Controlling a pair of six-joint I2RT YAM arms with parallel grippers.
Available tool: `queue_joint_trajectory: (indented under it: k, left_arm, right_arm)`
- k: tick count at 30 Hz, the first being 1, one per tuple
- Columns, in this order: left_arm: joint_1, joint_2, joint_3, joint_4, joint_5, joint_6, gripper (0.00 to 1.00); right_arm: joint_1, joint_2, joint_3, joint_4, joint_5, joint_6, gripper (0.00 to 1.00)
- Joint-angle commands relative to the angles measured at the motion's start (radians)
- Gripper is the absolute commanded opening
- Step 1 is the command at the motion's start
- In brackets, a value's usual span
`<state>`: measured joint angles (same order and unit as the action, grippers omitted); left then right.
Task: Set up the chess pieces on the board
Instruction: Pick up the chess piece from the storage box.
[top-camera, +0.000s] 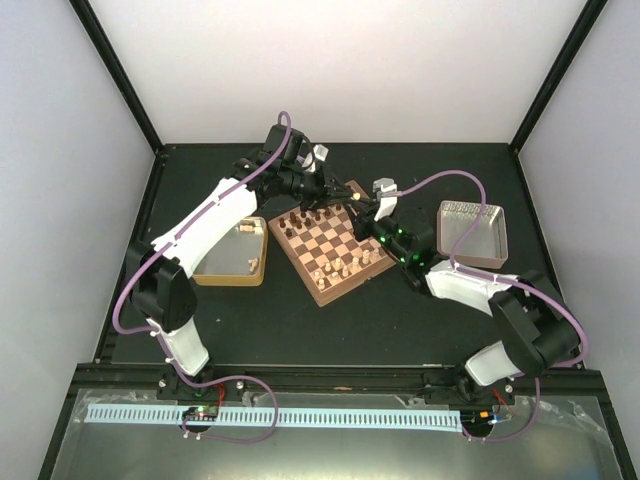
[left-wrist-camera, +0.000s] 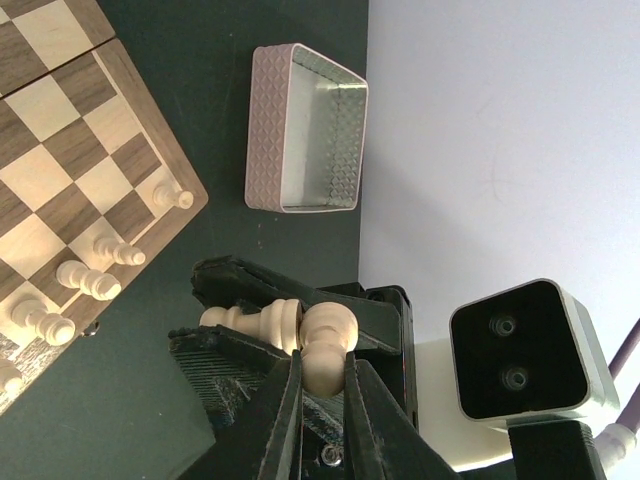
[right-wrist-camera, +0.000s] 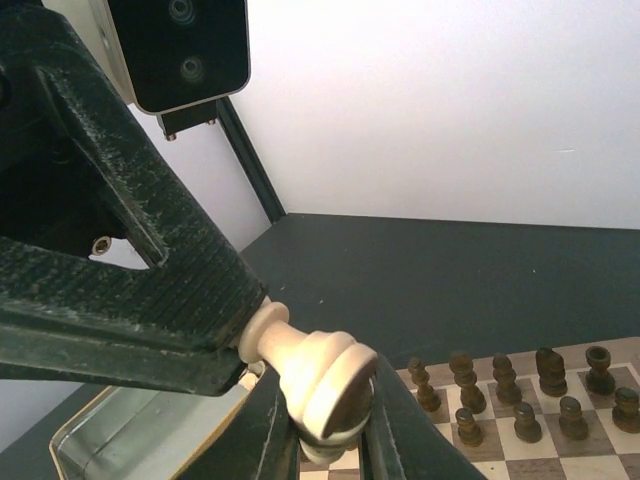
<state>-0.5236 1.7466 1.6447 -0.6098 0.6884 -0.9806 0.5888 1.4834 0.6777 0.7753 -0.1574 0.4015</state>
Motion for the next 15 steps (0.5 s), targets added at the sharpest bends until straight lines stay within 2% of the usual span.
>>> queue_joint_trajectory:
  k: [1, 9, 15]
  left_arm:
    - [0.002, -0.039, 0.005, 0.012, -0.005, 0.002, 0.1]
    - [0.001, -0.025, 0.046, -0.039, -0.114, 0.079, 0.1]
    - [-0.029, 0.031, 0.11, -0.122, -0.258, 0.249, 0.1]
  right_arm:
    - [0.005, -0.038, -0.011, 0.011, 0.047, -0.03, 0.01]
    - [0.005, -0.147, -0.106, -0.097, 0.151, -0.055, 0.01]
    - [0.0, -0.309, -0.112, -0.351, 0.347, -0.05, 0.01]
